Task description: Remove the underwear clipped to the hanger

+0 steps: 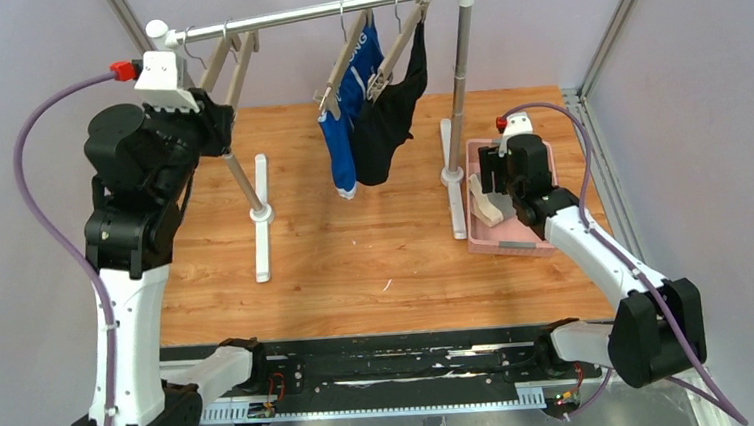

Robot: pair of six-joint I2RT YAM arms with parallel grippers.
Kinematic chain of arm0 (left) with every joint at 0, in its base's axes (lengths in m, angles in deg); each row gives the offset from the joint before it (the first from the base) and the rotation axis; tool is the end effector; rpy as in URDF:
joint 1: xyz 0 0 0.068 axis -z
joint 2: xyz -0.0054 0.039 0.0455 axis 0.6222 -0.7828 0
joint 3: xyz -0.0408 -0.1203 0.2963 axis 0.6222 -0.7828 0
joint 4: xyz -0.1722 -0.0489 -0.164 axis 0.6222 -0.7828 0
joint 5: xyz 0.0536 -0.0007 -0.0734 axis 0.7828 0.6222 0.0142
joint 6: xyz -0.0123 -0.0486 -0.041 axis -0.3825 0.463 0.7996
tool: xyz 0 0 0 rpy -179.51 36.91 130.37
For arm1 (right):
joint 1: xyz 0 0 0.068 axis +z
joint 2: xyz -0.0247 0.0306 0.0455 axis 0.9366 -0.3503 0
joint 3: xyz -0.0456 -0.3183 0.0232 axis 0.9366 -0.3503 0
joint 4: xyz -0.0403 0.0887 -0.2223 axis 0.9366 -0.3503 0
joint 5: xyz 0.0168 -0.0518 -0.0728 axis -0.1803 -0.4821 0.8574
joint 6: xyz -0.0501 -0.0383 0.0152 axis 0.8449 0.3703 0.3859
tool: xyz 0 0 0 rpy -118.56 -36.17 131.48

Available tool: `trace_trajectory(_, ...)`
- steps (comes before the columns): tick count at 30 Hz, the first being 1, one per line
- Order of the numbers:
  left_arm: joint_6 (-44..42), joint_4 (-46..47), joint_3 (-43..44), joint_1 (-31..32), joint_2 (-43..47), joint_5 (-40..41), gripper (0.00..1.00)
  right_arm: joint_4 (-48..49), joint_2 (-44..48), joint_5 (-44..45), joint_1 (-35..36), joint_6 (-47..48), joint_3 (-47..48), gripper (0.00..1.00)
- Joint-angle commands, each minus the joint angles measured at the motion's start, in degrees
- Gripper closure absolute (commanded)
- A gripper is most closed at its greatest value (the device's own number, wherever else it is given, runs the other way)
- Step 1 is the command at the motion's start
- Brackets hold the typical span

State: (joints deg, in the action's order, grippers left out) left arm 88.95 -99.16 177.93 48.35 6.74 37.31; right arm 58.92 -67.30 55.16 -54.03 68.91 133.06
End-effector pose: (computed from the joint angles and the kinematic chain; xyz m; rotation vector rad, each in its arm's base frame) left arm 0.1526 -0.0261 0.5642 0.1219 1.6322 -0.1390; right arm 0.2571 0.0586 0.3330 -0.0623 1.9818 -0.0306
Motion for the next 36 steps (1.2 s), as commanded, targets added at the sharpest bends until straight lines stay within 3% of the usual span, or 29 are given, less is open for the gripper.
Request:
trace_trajectory(1, 0.0, 1.3, -1.2, -0.4, 3.4, 1.1, 0.70, 0.6, 3.9, -1.4, -0.8, -0.4, -0.2, 0.28)
trace_trajectory(6, -0.1, 3.0, -2.5, -0.3, 7.9, 1.2, 0.71, 1.0, 7.3, -1.9, -0.8, -0.7, -0.9, 0.28)
trace_trajectory(10, 0.4, 4.0, 0.4, -0.4, 7.1, -6.6, 0.80, 1.2, 9.3, -3.6, -0.6, -1.1, -1.0, 0.28)
trace_trajectory(12, 1.2, 4.4, 2.5, -0.3, 5.6, -11.6, 0.78, 1.0, 10.1, -4.1, -0.4, -1.0, -0.8, 0.28)
trace_trajectory(17, 3.0, 5.5, 7.7, 1.0, -0.3, -19.1, 0.78, 0.0, 12.0, -3.2, 1.1, -0.5, -1.0, 0.29)
trace_trajectory(22, -0.2, 5.4, 13.8, 7.2, -7.8, -15.2, 0.77, -1.1, 13.6, -2.2, 3.1, 0.3, -0.6, 0.29)
trace_trajectory(28, -0.6, 5.4, 22.5, 8.3, -18.9, -19.1, 0.72, -3.4, 14.8, -2.0, 4.9, 0.7, 0.2, 0.29)
trace_trajectory(36, 0.6, 11.7, 22.4, 8.3, -24.3, -22.1, 0.68, -4.7, 16.8, -1.6, 6.8, 0.7, -1.0, 0.29)
